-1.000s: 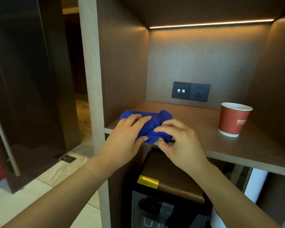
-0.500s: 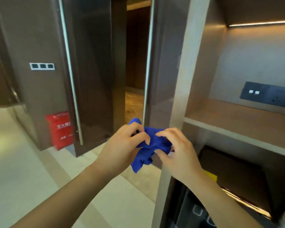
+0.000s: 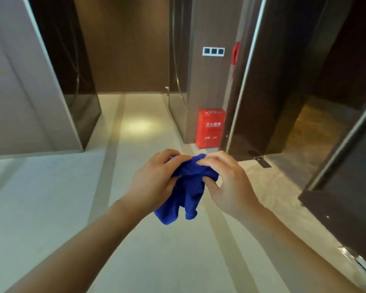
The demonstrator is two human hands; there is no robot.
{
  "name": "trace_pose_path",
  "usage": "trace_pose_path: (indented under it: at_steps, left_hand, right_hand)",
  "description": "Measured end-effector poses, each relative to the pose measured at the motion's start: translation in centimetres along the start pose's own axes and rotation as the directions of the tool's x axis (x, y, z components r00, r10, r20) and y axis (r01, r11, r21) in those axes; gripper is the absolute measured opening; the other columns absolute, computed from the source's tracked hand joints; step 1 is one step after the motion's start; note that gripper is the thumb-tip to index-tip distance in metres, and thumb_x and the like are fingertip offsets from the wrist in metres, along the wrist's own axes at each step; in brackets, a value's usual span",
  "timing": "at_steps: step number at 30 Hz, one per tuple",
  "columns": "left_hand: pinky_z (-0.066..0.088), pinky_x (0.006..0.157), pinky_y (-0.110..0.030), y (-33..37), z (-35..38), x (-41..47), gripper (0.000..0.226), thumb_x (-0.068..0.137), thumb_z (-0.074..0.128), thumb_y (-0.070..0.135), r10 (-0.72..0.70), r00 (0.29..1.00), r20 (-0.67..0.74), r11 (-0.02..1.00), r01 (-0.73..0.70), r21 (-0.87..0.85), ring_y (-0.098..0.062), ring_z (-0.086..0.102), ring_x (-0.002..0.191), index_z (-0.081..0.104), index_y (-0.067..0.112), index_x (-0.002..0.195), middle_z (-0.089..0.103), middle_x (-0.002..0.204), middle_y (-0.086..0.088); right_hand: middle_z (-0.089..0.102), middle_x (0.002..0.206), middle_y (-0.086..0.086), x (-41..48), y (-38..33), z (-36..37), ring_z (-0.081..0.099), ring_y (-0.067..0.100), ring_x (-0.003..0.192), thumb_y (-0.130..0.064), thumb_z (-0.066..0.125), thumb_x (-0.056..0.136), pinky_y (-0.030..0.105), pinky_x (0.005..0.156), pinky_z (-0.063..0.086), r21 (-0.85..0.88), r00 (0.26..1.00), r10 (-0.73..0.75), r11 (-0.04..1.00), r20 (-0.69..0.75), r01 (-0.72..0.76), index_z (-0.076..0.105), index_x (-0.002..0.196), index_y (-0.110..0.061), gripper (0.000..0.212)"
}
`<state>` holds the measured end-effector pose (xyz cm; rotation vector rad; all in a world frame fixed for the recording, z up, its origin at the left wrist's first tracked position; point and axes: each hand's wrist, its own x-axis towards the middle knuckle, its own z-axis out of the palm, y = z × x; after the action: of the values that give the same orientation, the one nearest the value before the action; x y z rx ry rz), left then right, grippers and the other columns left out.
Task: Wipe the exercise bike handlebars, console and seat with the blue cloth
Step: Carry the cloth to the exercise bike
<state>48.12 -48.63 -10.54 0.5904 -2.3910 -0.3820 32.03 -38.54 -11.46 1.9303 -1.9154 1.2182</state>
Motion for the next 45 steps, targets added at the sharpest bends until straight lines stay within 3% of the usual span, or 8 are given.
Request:
trace_pose_path:
  at_steps: [7, 12, 17, 22, 27, 35, 40, 45]
  left_hand:
    - [0.042, 0.078, -0.029, -12.1, -7.1, -5.5, 0.039, 0.084, 0.047, 0.004, -0.359, 0.921, -0.15, 0.919, 0.377, 0.119, -0.013, 0.05, 0.094, 0.06, 0.028, 0.112, 0.055, 0.112, 0.011]
    - [0.043, 0.078, -0.028, -20.7, -11.7, -7.7, 0.038, 0.085, 0.047, 0.003, -0.466, 0.846, -0.262, 0.825, 0.521, 0.217, -0.015, 0.052, 0.096, 0.061, 0.026, 0.112, 0.056, 0.111, 0.009]
    - [0.047, 0.077, -0.031, -30.0, -16.2, -7.8, 0.034, 0.091, 0.047, 0.011, -0.534, 0.777, -0.333, 0.715, 0.625, 0.312, -0.016, 0.053, 0.096, 0.059, 0.028, 0.117, 0.056, 0.114, 0.008]
    - [0.047, 0.073, -0.028, -38.5, -21.4, -8.6, 0.032, 0.088, 0.055, 0.01, -0.623, 0.687, -0.373, 0.6, 0.726, 0.336, -0.015, 0.055, 0.092, 0.061, 0.029, 0.113, 0.06, 0.109, 0.008]
    - [0.043, 0.064, -0.025, -45.4, -26.2, -12.5, 0.026, 0.082, 0.066, 0.014, -0.705, 0.568, -0.424, 0.465, 0.822, 0.328, -0.015, 0.059, 0.083, 0.066, 0.029, 0.102, 0.063, 0.098, 0.009]
    - [0.05, 0.062, -0.033, -58.1, -35.0, -21.0, 0.027, 0.078, 0.069, 0.019, -0.711, 0.403, -0.577, 0.32, 0.915, 0.245, -0.018, 0.059, 0.083, 0.065, 0.03, 0.103, 0.064, 0.097, 0.008]
    - [0.051, 0.063, -0.034, -66.3, -44.0, -25.2, 0.022, 0.084, 0.06, 0.022, -0.674, 0.362, -0.644, 0.311, 0.93, 0.197, -0.015, 0.058, 0.085, 0.063, 0.034, 0.103, 0.063, 0.098, 0.011]
    - [0.05, 0.067, -0.033, -74.3, -52.9, -28.8, 0.024, 0.089, 0.052, 0.027, -0.631, 0.371, -0.682, 0.295, 0.927, 0.232, -0.016, 0.057, 0.09, 0.066, 0.031, 0.107, 0.064, 0.102, 0.008]
  right_hand:
    - [0.059, 0.12, -0.005, 7.2, -5.2, 15.2, 0.053, 0.011, 0.112, 0.01, 0.056, 0.075, 0.026, 0.095, 0.042, 0.281, 0.948, -0.155, 0.957, 0.28, 0.073, 0.058, 0.122, -0.018, 0.055]
    - [0.053, 0.126, -0.015, 12.2, -8.8, 26.2, 0.049, 0.006, 0.118, -0.002, 0.052, 0.077, 0.027, 0.094, 0.045, 0.476, 0.864, -0.278, 0.878, 0.42, 0.051, 0.047, 0.131, -0.027, 0.06]
    - [0.052, 0.122, -0.025, 19.0, -12.2, 37.3, 0.05, 0.0, 0.113, -0.031, 0.058, 0.085, 0.022, 0.089, 0.05, 0.601, 0.811, -0.374, 0.799, 0.451, 0.034, 0.044, 0.128, -0.038, 0.046]
    - [0.06, 0.107, -0.019, 26.0, -16.3, 47.5, 0.056, 0.0, 0.099, -0.019, 0.063, 0.087, 0.021, 0.08, 0.053, 0.665, 0.779, -0.448, 0.745, 0.439, 0.054, 0.056, 0.116, -0.029, 0.032]
    - [0.061, 0.1, -0.013, 30.2, -22.3, 56.5, 0.056, 0.007, 0.094, -0.003, 0.062, 0.084, 0.021, 0.082, 0.051, 0.696, 0.714, -0.546, 0.709, 0.439, 0.114, 0.063, 0.103, -0.022, 0.027]
    - [0.064, 0.101, -0.011, 34.8, -35.4, 71.2, 0.056, 0.009, 0.095, -0.004, 0.058, 0.087, 0.023, 0.083, 0.05, 0.775, 0.595, -0.686, 0.612, 0.419, 0.16, 0.066, 0.105, -0.024, 0.027]
    - [0.063, 0.105, -0.015, 38.6, -45.4, 79.6, 0.057, 0.008, 0.098, -0.011, 0.057, 0.091, 0.029, 0.083, 0.051, 0.821, 0.587, -0.696, 0.563, 0.414, 0.089, 0.064, 0.115, -0.027, 0.03]
    - [0.065, 0.11, -0.01, 42.3, -54.9, 87.9, 0.057, 0.01, 0.103, -0.011, 0.055, 0.093, 0.028, 0.085, 0.051, 0.851, 0.597, -0.705, 0.52, 0.383, 0.069, 0.064, 0.119, -0.023, 0.03]
